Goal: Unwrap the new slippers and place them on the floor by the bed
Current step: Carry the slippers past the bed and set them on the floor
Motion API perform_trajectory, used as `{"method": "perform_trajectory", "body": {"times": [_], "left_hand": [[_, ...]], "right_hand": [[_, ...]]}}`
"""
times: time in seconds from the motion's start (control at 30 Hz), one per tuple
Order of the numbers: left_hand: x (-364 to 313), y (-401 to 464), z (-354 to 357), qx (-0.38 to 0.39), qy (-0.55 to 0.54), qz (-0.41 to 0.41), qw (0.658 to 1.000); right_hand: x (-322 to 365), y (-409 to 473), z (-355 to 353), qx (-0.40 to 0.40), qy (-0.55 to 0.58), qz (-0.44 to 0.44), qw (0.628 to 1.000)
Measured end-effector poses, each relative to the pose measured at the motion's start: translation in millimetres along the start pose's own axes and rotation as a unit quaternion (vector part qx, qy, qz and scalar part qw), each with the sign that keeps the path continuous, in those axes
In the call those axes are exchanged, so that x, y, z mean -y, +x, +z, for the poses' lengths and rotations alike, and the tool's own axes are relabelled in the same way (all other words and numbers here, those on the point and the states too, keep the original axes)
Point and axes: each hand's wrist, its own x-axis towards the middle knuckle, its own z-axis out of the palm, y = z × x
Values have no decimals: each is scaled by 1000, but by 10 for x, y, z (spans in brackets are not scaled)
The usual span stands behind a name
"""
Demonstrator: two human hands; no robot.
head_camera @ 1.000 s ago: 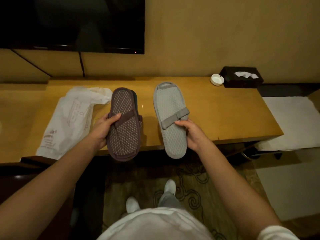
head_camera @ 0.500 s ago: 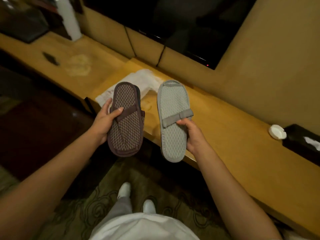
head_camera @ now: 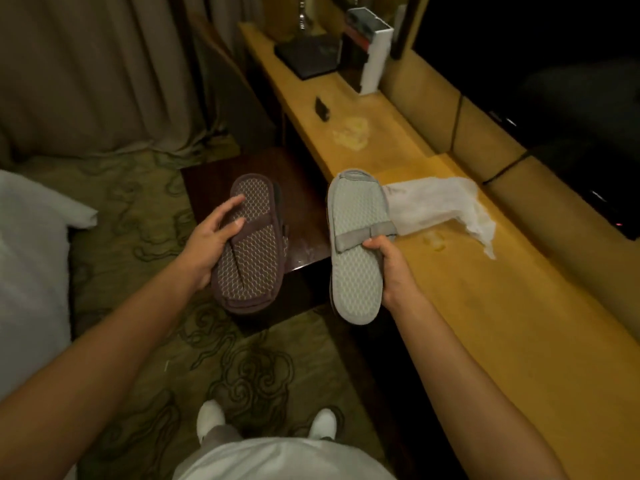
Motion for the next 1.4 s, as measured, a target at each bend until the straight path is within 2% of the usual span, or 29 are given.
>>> {"method": "perform_trajectory", "body": {"times": [0.43, 0.6, 0.7, 0.87, 1.13, 1.27, 1.4], "left_hand": [[-681, -285, -2898, -120, 8, 15, 993], [-850, -208, -3795, -179, -15, 31, 983], [-900, -53, -4216, -213, -16, 44, 976], [-1126, 416, -4861, -246, -4, 51, 968], [-1801, 1549, -5958, -300, 23, 75, 951], [-2184, 2096, -6445, -316, 13, 69, 946], [-2440, 2657, -6915, -307, 12, 70, 949]], "right_hand": [[-1222, 368, 2730, 48, -72, 64, 994], [-1506, 573, 3640, 85, -109, 90, 986], [-1608, 809, 4151, 111, -126, 69, 983], [-1710, 1394, 4927, 142, -151, 58, 977], [-1670, 2787, 6419, 181, -173, 73, 965], [-1567, 3348, 7198, 222, -184, 20, 957], [-1501, 3887, 7823, 280, -224, -36, 933]]}}
